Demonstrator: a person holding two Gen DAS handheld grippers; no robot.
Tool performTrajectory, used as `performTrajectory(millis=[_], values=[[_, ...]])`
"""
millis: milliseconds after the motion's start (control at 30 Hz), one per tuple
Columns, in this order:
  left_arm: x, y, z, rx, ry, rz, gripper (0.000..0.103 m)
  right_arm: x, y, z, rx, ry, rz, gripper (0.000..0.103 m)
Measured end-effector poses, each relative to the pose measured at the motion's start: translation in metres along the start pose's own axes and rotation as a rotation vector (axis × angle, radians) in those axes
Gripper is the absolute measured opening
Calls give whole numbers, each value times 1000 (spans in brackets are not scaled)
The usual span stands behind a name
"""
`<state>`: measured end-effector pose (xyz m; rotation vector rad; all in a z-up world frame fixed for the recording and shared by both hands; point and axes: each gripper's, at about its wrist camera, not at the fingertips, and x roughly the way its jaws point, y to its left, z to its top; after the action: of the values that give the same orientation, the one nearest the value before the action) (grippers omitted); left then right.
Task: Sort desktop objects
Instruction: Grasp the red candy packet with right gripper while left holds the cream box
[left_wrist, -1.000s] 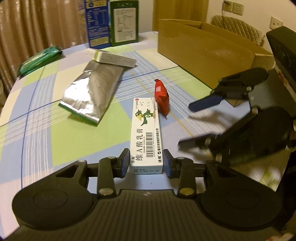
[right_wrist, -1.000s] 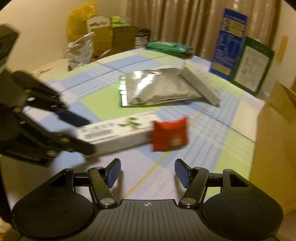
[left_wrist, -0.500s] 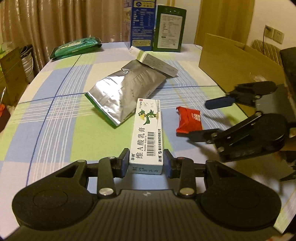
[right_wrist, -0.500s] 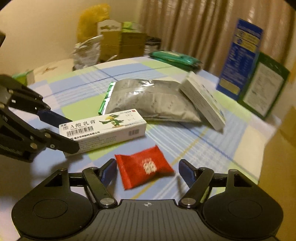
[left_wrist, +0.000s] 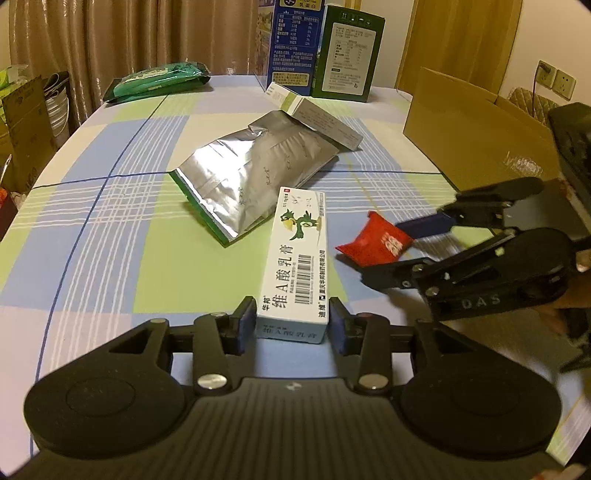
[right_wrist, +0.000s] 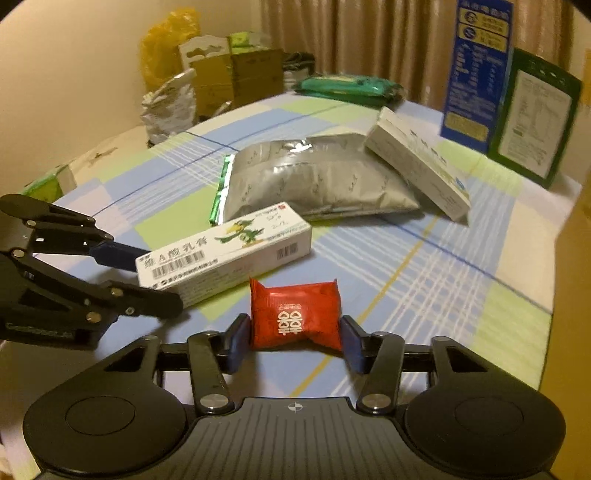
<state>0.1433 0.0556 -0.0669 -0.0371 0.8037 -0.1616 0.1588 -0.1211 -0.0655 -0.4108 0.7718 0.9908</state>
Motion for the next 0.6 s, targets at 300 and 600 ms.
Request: performTrajectory(millis=[300, 600], values=[[-10, -3, -2, 34, -32, 25, 45, -35, 12, -27, 141, 43, -122, 45], [0, -8, 9, 53, -42, 26, 54, -32, 16, -35, 76, -34, -146, 67]])
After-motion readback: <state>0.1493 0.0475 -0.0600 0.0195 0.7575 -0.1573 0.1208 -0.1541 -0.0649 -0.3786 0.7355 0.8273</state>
